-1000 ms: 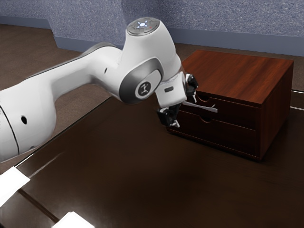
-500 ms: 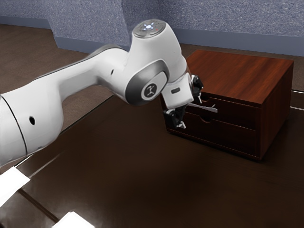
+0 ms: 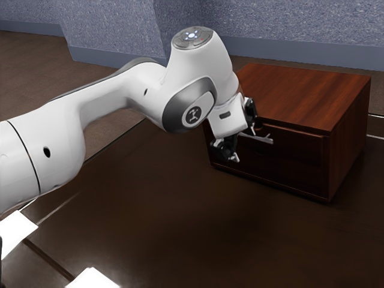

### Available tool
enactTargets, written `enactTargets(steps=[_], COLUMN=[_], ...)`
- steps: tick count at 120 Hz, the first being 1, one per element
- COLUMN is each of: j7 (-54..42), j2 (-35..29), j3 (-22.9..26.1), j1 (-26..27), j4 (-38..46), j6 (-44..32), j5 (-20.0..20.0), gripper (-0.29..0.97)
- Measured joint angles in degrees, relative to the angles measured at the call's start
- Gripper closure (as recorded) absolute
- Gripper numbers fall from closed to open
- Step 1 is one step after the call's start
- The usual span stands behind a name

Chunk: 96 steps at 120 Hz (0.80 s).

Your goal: Pull the drawer handle with one arm to open the drawer

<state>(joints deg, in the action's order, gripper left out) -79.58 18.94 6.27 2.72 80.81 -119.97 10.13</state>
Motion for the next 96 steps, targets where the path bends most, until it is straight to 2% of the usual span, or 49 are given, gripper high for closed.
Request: enactTargets(steps=[48, 72, 96], j7=[0.28, 0.45, 0.62], j2=[-0.17, -0.26, -0.26], j3=[-0.01, 0.00, -0.23], j1=[-0.18, -0.27, -0.34], j4=[-0.76, -1.66, -2.72], j6=[1.35, 3.74, 7.29], j5=[-0.33, -0.42, -0.74], gripper=[0.55, 0.63, 0.65])
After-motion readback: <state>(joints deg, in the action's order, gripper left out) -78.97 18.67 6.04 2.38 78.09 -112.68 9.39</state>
